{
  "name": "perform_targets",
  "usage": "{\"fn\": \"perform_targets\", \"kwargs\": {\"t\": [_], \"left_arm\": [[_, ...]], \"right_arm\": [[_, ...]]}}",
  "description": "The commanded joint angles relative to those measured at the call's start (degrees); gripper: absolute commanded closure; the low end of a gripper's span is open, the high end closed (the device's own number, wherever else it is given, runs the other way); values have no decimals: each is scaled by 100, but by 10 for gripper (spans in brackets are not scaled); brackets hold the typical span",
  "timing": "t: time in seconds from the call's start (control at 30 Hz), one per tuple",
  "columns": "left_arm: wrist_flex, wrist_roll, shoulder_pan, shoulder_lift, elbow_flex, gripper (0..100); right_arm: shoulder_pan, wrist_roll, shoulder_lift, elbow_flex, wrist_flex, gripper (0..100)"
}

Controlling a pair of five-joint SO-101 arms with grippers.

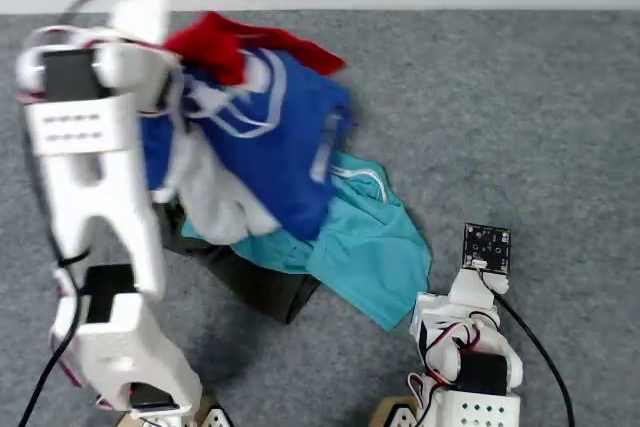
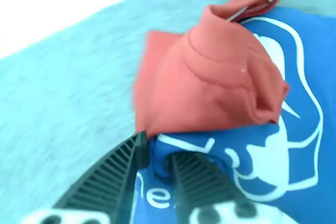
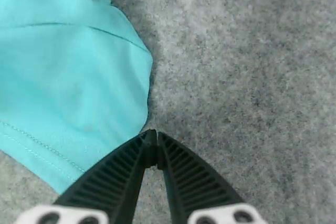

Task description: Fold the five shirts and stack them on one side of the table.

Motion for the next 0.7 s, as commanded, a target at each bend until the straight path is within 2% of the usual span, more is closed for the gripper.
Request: {"fn": "perform_targets", "kwargs": {"t": [0.0, 0.2, 0.33, 0.43, 0.53, 0.6, 0.67], "left_arm": [[-149, 53, -1125, -501, -259, 997], [-870, 53, -2840, -519, -259, 997], [-1240, 53, -3710, -492, -233, 997], [-1240, -70, -3965, -387, 48, 995], [-1240, -712, -3982, -237, 488, 991], [-1143, -1266, -3982, -193, 760, 941], [-914, -1556, -3982, -193, 901, 850]], "right_arm": [[-40, 53, -40, 79, 13, 990], [-40, 53, -40, 79, 13, 990], [-40, 53, -40, 79, 13, 990], [-40, 53, -40, 79, 13, 990], [-40, 53, -40, 79, 13, 990], [-40, 53, -40, 79, 13, 990], [-40, 53, -40, 79, 13, 990]]}}
